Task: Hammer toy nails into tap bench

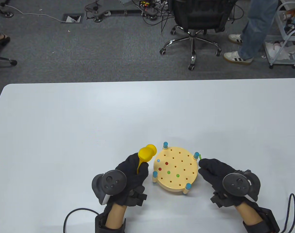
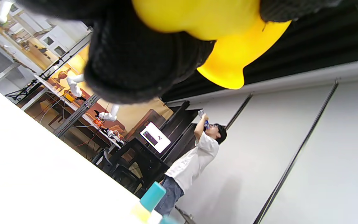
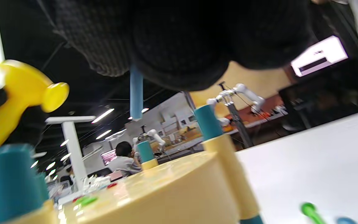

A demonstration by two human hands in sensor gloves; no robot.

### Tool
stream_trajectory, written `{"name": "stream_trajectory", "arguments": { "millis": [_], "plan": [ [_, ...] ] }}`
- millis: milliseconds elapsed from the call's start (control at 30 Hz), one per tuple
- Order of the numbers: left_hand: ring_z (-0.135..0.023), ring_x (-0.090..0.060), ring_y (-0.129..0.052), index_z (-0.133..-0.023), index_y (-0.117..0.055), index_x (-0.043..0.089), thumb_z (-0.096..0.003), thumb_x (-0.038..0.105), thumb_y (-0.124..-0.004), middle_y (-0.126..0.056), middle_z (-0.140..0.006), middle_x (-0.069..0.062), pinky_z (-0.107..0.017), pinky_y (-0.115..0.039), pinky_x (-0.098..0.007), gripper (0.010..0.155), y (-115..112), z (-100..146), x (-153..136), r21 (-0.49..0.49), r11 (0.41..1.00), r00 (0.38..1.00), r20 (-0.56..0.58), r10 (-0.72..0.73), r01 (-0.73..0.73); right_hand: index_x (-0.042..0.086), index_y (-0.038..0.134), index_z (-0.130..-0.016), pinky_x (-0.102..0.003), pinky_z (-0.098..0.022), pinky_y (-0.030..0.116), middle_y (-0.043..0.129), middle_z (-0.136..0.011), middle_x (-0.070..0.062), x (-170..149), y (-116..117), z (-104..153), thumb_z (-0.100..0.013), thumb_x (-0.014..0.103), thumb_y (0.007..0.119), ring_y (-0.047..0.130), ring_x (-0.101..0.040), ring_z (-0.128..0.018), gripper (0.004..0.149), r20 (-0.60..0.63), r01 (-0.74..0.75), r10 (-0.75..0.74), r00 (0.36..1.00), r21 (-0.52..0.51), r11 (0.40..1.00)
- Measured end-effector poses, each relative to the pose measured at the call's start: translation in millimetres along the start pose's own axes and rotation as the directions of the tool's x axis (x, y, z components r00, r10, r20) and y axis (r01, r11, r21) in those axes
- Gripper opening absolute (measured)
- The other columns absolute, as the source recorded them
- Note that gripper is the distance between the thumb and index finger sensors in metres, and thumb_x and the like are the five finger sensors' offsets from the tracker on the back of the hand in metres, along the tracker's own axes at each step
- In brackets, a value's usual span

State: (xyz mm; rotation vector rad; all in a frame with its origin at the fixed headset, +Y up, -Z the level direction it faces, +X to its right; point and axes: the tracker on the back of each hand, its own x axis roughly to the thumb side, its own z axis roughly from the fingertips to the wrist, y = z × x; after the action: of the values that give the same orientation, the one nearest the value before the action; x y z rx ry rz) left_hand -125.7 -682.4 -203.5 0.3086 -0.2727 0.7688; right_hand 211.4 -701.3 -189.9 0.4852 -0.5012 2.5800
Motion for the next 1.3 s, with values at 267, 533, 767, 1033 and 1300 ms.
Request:
{"name": "stream_trajectory", "arguments": {
  "millis": [267, 533, 767, 1033, 1300],
  "plan": [
    [-0.033, -0.025, -0.100, -0.084, -0.078, 0.014, -0.0404, 0.058, -0.064, -0.096, -0.062, -0.014, -0.020, -0.081, -0.034, 0.063, -13, 0, 7, -0.058, 0.996, 0.998, 0.033, -0.059, 0.061, 0.023, 0.081, -0.078, -0.026, -0.027, 0.090, 0.095, -0.059, -0.002, 8, 23, -3, -0.040, 0.040, 0.079, 0.098, -0.005, -0.027, 0.041, 0.053, -0.177, 0.176, 0.983, 0.013, 0.984],
    [-0.034, -0.026, -0.100, -0.084, -0.078, 0.014, -0.0403, 0.058, -0.064, -0.096, -0.062, -0.014, -0.020, -0.081, -0.034, 0.063, -17, 0, 8, -0.080, 0.994, 0.997, 0.037, -0.071, 0.073, 0.023, 0.081, -0.078, -0.027, -0.028, 0.090, 0.094, -0.059, -0.002, 10, 28, -6, -0.041, 0.039, 0.079, 0.098, -0.006, -0.028, 0.041, 0.072, -0.206, 0.203, 0.977, 0.046, 0.977],
    [-0.034, -0.026, -0.100, -0.084, -0.078, 0.014, -0.0403, 0.058, -0.064, -0.096, -0.062, -0.014, -0.021, -0.081, -0.034, 0.063, -19, -1, 9, -0.096, 0.992, 0.996, 0.042, -0.078, 0.082, 0.023, 0.081, -0.079, -0.028, -0.029, 0.089, 0.094, -0.060, -0.002, 14, 34, -5, -0.041, 0.040, 0.079, 0.098, -0.007, -0.029, 0.042, 0.098, -0.251, 0.245, 0.965, 0.057, 0.966],
    [-0.034, -0.026, -0.100, -0.084, -0.078, 0.014, -0.0403, 0.057, -0.064, -0.096, -0.062, -0.014, -0.021, -0.081, -0.034, 0.063, -23, -1, 14, -0.120, 0.988, 0.993, 0.070, -0.091, 0.099, 0.025, 0.081, -0.081, -0.032, -0.033, 0.088, 0.093, -0.065, -0.003, 13, 34, -6, -0.042, 0.042, 0.076, 0.098, -0.011, -0.034, 0.044, 0.108, -0.263, 0.252, 0.962, 0.108, 0.959],
    [-0.034, -0.026, -0.101, -0.084, -0.079, 0.015, -0.0397, 0.058, -0.068, -0.097, -0.062, -0.014, -0.021, -0.081, -0.034, 0.063, -30, 3, 30, -0.145, 0.980, 0.982, 0.150, -0.117, 0.139, 0.021, 0.072, -0.094, -0.036, -0.041, 0.084, 0.087, -0.079, -0.010, -23, -1, -10, -0.043, 0.051, 0.067, 0.097, -0.018, -0.048, 0.060, -0.105, -0.062, 0.054, 0.993, -0.075, 0.995]
  ]
}}
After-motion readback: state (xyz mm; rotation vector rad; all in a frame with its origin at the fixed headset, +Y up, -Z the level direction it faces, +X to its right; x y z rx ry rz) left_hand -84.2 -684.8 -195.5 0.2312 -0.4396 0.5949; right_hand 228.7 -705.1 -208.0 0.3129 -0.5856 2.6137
